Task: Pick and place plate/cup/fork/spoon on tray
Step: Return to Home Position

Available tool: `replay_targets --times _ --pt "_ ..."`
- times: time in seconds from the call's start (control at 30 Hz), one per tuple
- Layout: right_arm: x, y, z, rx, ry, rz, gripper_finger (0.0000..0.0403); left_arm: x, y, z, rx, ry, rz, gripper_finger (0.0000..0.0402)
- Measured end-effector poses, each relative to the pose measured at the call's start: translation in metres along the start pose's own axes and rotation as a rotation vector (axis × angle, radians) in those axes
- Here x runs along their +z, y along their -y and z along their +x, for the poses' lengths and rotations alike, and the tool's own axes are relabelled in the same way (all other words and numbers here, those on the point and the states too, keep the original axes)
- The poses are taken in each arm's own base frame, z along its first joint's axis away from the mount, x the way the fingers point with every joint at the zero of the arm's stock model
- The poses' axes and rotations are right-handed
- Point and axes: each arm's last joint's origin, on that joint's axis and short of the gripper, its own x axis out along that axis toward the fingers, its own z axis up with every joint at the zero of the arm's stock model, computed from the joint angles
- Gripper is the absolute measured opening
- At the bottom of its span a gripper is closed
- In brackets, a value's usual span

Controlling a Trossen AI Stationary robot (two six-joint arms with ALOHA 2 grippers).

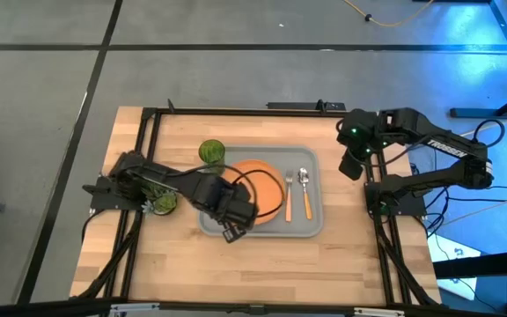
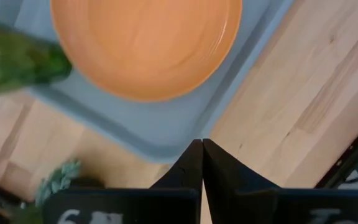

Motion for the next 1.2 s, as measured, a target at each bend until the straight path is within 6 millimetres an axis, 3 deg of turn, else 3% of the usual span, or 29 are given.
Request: replay_targets --times 0.17,0.43,0.67,0.97,1.2 --pt "-0.002 -0.007 0.007 0.020 0.012 -0.030 0.0003 -0.032 -0.015 -0.004 0.036 -0.017 -0.021 0.0000" --pt "-0.029 -0.006 0.033 0.123 0.087 -0.019 0.0003 -0.069 -0.051 -0.008 -0.061 0.072 -0.021 0.0000" --pt "-0.055 -0.004 0.006 0.242 0.310 -0.065 0.0003 -0.093 -0.096 -0.015 -0.213 0.332 -0.034 0.0000" --pt "-0.106 0.011 -0.050 0.416 0.804 -0.105 0.0003 -0.136 -0.151 0.003 -0.394 0.598 -0.075 0.0000" --pt "-0.139 0.023 -0.065 0.457 0.969 -0.143 0.0003 -0.160 -0.181 0.015 -0.543 0.891 -0.092 0.0000"
